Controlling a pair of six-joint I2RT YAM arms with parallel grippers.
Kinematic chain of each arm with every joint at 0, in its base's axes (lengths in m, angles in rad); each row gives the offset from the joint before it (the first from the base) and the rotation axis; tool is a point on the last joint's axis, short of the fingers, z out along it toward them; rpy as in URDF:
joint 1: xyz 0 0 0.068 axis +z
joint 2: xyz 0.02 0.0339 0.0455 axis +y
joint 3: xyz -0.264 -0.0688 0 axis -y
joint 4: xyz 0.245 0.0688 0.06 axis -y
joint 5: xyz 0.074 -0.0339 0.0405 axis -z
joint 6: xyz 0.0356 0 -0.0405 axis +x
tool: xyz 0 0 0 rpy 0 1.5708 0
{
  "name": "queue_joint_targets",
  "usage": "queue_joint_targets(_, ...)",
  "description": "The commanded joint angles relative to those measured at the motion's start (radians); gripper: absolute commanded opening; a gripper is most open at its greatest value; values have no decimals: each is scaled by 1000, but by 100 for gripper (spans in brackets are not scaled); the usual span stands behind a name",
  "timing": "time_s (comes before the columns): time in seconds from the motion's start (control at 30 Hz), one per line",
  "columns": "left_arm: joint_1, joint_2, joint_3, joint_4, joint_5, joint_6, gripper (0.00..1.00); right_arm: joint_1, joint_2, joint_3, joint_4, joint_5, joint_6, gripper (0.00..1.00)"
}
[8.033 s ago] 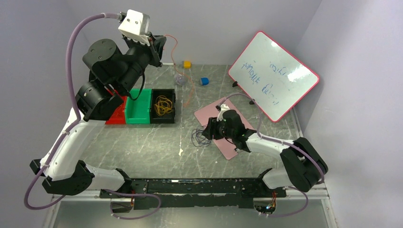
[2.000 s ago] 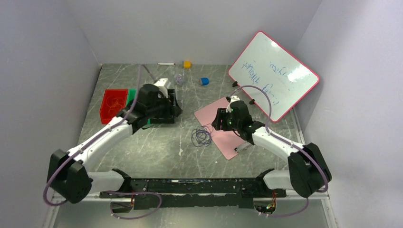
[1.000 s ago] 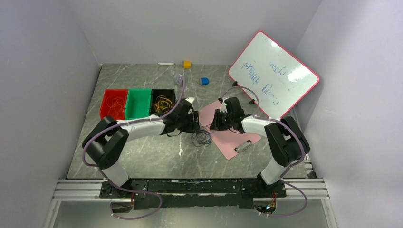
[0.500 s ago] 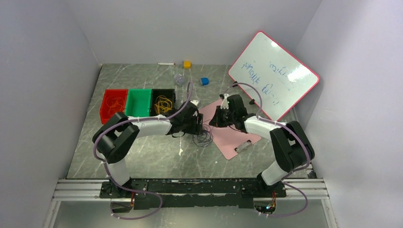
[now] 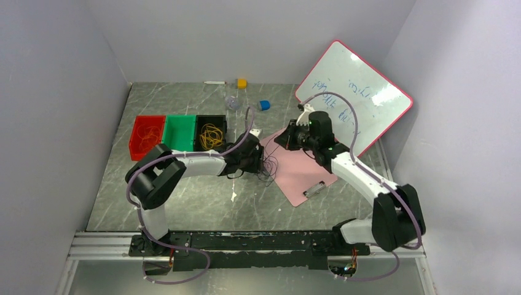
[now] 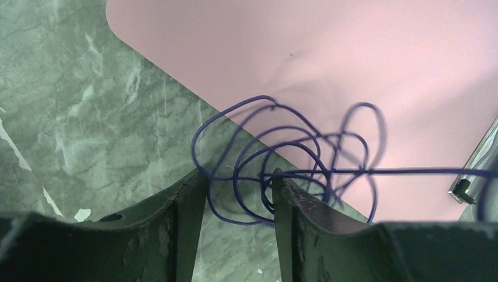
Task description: Untangle the cables
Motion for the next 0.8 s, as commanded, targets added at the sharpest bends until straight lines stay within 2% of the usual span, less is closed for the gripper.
queue_joint_targets(0.0,-13,53,-42,-37,-22,-12,48,-20,-87,41,-3,54,67,0)
queue_joint_targets(0.17,-14,69,-53,-28,-29,-10,41,-23,-171,121,-52,119,70,0)
queue_joint_targets(0.57,-17,80,-86,5,-28,-3,36,-24,-289,336,-108,207,51,0)
queue_joint_targets(0.77,-17,62,-109,14,-31,-2,35,-23,-317,445,-132,228,-8,0)
